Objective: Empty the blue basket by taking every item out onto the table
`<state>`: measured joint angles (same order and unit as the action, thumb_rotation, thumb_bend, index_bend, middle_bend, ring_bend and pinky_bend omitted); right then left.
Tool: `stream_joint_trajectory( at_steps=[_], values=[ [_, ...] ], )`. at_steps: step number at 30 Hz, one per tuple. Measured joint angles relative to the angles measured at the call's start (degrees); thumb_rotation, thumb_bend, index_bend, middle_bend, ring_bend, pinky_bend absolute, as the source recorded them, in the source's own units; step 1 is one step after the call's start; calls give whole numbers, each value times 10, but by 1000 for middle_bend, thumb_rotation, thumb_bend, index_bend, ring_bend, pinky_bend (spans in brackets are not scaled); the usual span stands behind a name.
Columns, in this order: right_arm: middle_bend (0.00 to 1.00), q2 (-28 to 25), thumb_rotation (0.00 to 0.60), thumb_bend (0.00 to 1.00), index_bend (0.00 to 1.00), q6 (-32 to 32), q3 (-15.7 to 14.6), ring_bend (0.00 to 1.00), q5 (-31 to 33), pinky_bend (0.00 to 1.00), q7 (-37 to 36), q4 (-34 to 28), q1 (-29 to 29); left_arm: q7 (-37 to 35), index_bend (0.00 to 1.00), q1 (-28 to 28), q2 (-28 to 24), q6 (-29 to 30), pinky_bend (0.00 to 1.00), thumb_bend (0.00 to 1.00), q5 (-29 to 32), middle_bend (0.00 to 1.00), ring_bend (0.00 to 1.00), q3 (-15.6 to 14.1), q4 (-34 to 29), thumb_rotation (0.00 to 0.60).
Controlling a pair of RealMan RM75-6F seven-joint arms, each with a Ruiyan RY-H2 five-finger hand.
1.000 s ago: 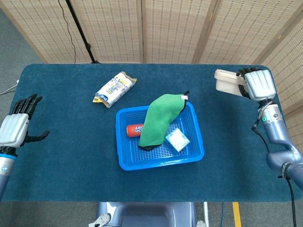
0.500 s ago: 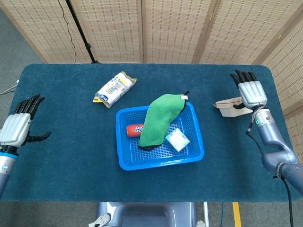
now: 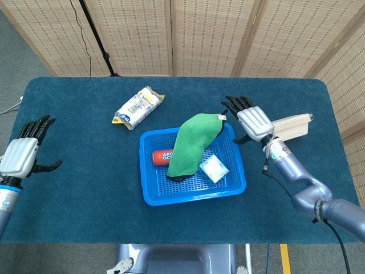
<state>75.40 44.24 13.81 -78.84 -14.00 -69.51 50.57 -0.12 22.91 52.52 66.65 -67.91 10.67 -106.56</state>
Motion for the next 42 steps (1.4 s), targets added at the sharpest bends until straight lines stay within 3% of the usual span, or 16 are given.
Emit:
stream_joint_trajectory(
  at_steps=[6, 15, 18, 22, 24, 29, 42],
  values=[
    [0, 73, 600, 0, 0, -38, 9, 0, 14, 1, -13, 77, 45, -1, 0, 2, 0, -4, 0, 180, -3, 0, 0, -1, 2, 600],
    [0, 149, 600, 0, 55, -32, -5, 0, -9, 66, -28, 143, 76, -4, 0, 4, 0, -9, 0, 182, 3, 0, 0, 2, 5, 600],
    [24, 168, 600, 0, 112, -32, -8, 0, -11, 117, -33, 162, 82, -7, 0, 4, -2, -10, 0, 182, 5, 0, 0, 2, 6, 600],
    [147, 187, 600, 10, 244, -19, -10, 45, -16, 245, -42, 185, 85, -9, 0, 4, -2, -10, 0, 182, 4, 0, 0, 2, 6, 600],
    [204, 197, 600, 63, 306, -9, -11, 100, -20, 295, -46, 198, 86, -9, 0, 4, -2, -11, 0, 182, 3, 0, 0, 2, 6, 600],
    [367, 226, 600, 347, 472, 18, -16, 257, -32, 418, -73, 240, 85, -8, 0, 5, -2, -13, 0, 180, 4, 0, 0, 2, 7, 600],
    [489, 275, 600, 755, 601, 56, -37, 395, -59, 590, -149, 325, 88, -3, 0, 8, 0, -15, 0, 182, 7, 0, 0, 2, 8, 600]
  ],
)
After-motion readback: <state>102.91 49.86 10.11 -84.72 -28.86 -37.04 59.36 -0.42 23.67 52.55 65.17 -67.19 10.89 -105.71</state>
